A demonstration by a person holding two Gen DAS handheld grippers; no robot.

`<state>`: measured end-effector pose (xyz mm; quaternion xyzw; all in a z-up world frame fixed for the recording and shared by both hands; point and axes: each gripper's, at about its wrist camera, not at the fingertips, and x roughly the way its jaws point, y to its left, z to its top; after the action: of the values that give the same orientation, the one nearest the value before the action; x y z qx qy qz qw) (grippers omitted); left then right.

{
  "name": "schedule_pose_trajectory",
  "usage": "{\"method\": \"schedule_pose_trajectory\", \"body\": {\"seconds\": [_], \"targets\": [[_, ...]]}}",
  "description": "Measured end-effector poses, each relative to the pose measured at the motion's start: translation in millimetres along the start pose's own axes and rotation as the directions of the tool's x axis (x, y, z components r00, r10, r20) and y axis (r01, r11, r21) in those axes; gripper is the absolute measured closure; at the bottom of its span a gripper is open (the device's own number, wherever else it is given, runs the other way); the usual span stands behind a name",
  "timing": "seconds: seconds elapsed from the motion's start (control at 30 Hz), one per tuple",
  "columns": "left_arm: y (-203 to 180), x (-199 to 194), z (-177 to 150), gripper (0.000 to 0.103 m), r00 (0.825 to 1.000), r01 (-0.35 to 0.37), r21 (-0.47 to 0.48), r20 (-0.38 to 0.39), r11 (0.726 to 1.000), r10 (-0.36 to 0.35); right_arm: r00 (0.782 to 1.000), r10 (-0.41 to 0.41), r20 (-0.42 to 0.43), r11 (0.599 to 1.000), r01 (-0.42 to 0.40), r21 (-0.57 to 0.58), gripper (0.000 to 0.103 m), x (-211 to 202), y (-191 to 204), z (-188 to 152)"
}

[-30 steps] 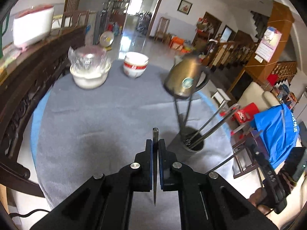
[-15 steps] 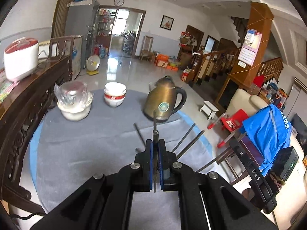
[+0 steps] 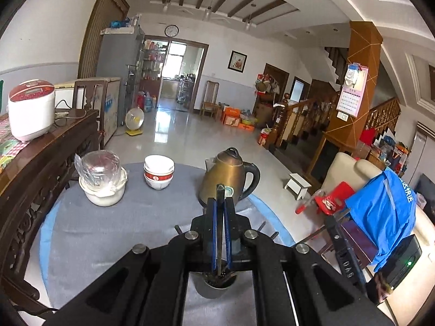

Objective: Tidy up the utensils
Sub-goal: 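Lower both held chopsticks into the grey cup and open both grippers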

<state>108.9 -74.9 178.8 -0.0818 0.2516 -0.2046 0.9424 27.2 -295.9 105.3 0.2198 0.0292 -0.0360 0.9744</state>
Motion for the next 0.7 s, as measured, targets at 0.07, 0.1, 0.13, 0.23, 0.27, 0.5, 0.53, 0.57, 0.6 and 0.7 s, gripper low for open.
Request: {"method": "schedule_pose_trajectory", "body": {"seconds": [0.07, 0.1, 0.13, 0.23, 0.27, 0.5, 0.53, 0.57, 0.6, 0.7], "targets": [[-1, 11, -8, 0.097, 1.0, 0.0, -0.003, -0.005, 1.0, 0.0, 1.0, -0.018, -0.017, 0.999, 0.018, -0.03, 0.097, 7, 3, -8], [0, 17, -11, 0.097, 1.0, -0.008, 0.0, -0.013, 1.0, 0.008, 0.999, -0.019, -0.033, 0.999, 0.017, -0.038, 0.097, 11, 3, -12], [-2, 21, -15, 0.097, 1.0, -0.01, 0.001, -0.028, 1.0, 0.01, 0.998, -0.02, -0.052, 0.999, 0.018, -0.046, 0.097, 15, 4, -15], [1, 40, -28, 0.098, 0.996, -0.001, -0.008, -0.094, 1.0, 0.001, 0.994, -0.023, -0.11, 0.998, 0.017, -0.059, 0.097, 23, 4, -26], [1, 44, -32, 0.097, 0.994, -0.004, -0.005, -0.109, 1.0, 0.004, 0.992, -0.024, -0.127, 0.998, 0.016, -0.058, 0.097, 26, 3, -28], [0, 51, -44, 0.097, 0.989, 0.0, 0.011, -0.148, 1.0, 0.001, 0.985, -0.01, -0.169, 1.0, 0.005, -0.026, 0.097, 25, -4, -31], [-1, 51, -45, 0.097, 0.989, 0.006, 0.014, -0.15, 1.0, -0.004, 0.984, -0.006, -0.176, 1.0, 0.002, -0.023, 0.097, 25, -4, -31], [-1, 50, -45, 0.097, 0.988, 0.01, 0.015, -0.151, 1.0, -0.008, 0.983, -0.003, -0.181, 1.0, 0.0, -0.021, 0.096, 27, -5, -32], [-1, 50, -45, 0.097, 0.988, 0.014, 0.017, -0.152, 1.0, -0.011, 0.982, -0.001, -0.187, 1.0, -0.003, -0.018, 0.097, 28, -3, -33], [-2, 49, -48, 0.097, 0.985, 0.04, 0.022, -0.17, 0.999, -0.036, 0.975, 0.018, -0.221, 1.0, -0.02, -0.011, 0.096, 31, -1, -37]]}}
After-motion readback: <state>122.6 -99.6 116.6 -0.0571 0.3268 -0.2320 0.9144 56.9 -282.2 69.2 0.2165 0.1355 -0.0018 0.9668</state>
